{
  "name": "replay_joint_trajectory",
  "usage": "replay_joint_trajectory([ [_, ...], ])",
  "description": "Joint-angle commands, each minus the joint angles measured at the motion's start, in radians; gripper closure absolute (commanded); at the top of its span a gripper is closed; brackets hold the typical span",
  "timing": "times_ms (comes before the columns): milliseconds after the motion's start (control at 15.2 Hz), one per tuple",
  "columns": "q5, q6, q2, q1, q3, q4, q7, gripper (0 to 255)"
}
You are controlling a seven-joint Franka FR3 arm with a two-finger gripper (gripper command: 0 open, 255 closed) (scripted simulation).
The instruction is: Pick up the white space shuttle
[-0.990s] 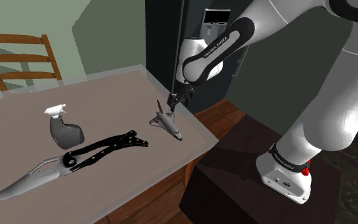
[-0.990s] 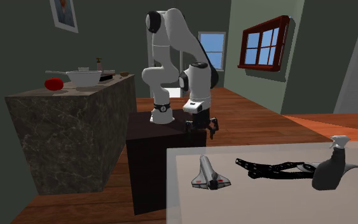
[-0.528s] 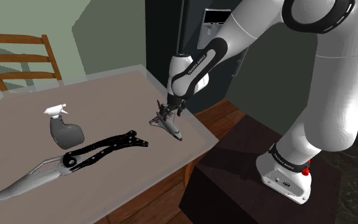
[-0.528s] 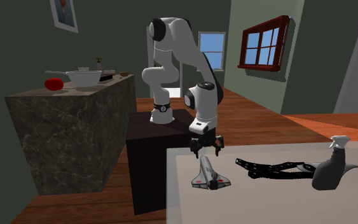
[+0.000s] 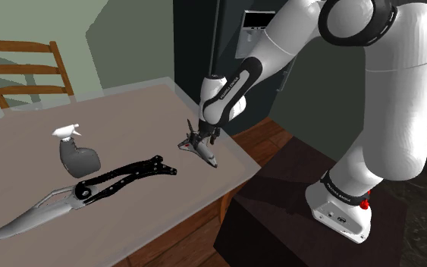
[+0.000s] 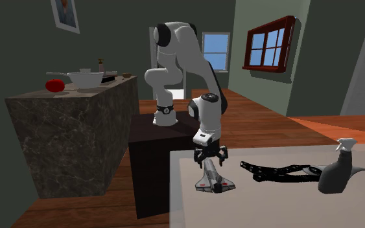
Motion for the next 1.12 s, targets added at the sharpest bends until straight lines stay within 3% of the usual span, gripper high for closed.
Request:
replay_joint_trajectory([
  [0, 0.0, 0.004, 0.004, 0.0, 0.0, 0.001, 0.0, 255],
  [594, 0.0, 0.004, 0.004, 0.0, 0.0, 0.0, 0.0, 255],
  [1056, 0.005, -0.065, -0.09, -0.005, 0.006, -0.024, 0.004, 255],
])
